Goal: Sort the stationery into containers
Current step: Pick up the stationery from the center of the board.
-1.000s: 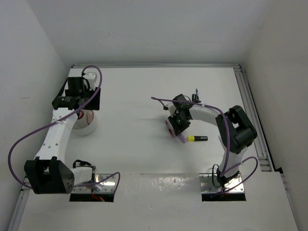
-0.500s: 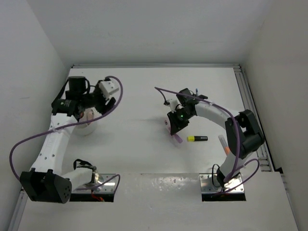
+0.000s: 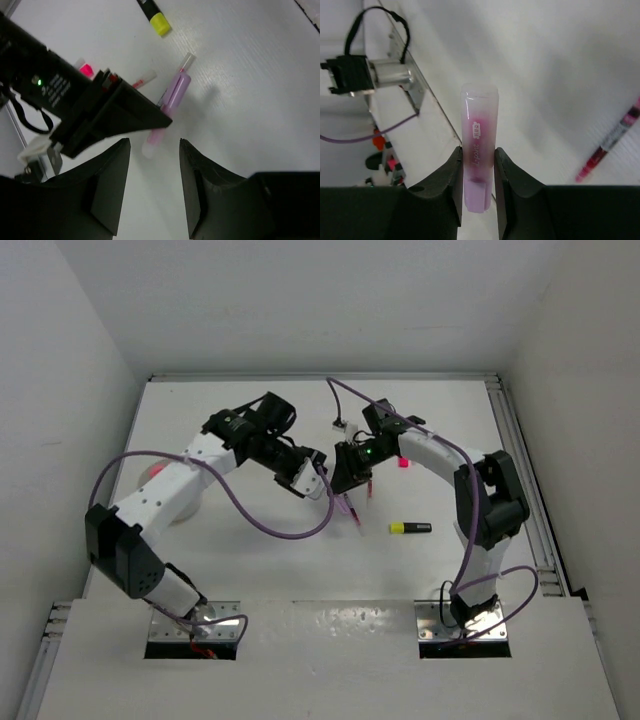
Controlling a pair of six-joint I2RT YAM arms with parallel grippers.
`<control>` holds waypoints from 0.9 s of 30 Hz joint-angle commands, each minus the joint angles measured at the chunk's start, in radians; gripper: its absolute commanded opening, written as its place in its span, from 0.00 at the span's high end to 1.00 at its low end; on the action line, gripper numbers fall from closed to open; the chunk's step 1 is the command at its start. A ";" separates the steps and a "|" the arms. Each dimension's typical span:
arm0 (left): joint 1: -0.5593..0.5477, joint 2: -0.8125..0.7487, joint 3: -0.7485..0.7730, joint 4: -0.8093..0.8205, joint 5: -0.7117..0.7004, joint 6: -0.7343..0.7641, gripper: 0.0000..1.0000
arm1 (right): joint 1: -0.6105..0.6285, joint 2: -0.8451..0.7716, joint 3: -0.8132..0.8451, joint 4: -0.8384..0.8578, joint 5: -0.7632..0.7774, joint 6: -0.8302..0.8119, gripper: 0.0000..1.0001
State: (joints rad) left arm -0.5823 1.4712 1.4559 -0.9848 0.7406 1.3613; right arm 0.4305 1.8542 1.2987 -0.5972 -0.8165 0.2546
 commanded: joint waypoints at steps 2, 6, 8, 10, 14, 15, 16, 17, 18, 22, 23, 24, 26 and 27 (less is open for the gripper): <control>-0.022 0.099 0.156 -0.188 0.062 0.272 0.50 | -0.013 0.049 0.096 0.094 -0.134 0.124 1.00; -0.045 0.159 0.182 -0.247 0.062 0.328 0.50 | -0.016 0.092 0.120 0.195 -0.193 0.254 1.00; -0.056 0.173 0.176 -0.252 0.056 0.331 0.50 | -0.009 0.097 0.128 0.229 -0.196 0.287 1.00; -0.062 0.185 0.173 -0.258 0.039 0.347 0.50 | -0.006 0.097 0.129 0.241 -0.204 0.305 1.00; -0.074 0.219 0.198 -0.281 -0.021 0.378 0.50 | -0.002 0.103 0.116 0.292 -0.227 0.371 1.00; -0.077 0.225 0.202 -0.294 -0.029 0.390 0.49 | -0.001 0.105 0.114 0.295 -0.234 0.379 1.00; -0.080 0.235 0.204 -0.296 -0.039 0.392 0.47 | -0.001 0.106 0.114 0.310 -0.234 0.396 1.00; -0.080 0.235 0.205 -0.296 -0.043 0.392 0.47 | -0.001 0.106 0.114 0.316 -0.239 0.403 1.00; -0.080 0.238 0.204 -0.282 -0.043 0.383 0.45 | 0.001 0.106 0.114 0.323 -0.242 0.408 1.00; -0.090 0.235 0.184 -0.235 -0.058 0.357 0.38 | 0.011 0.102 0.111 0.352 -0.256 0.452 1.00; -0.091 0.233 0.169 -0.210 -0.064 0.352 0.39 | 0.013 0.102 0.108 0.356 -0.256 0.457 1.00; -0.094 0.230 0.164 -0.204 -0.072 0.346 0.39 | 0.017 0.099 0.106 0.362 -0.259 0.465 1.00; -0.096 0.230 0.150 -0.190 -0.078 0.346 0.41 | 0.019 0.094 0.103 0.363 -0.259 0.466 1.00; -0.097 0.229 0.147 -0.186 -0.079 0.346 0.44 | 0.020 0.092 0.099 0.364 -0.259 0.469 1.00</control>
State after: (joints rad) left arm -0.6643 1.7187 1.6180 -1.1923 0.6521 1.6924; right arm 0.4416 1.9598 1.3827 -0.2821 -1.0401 0.6903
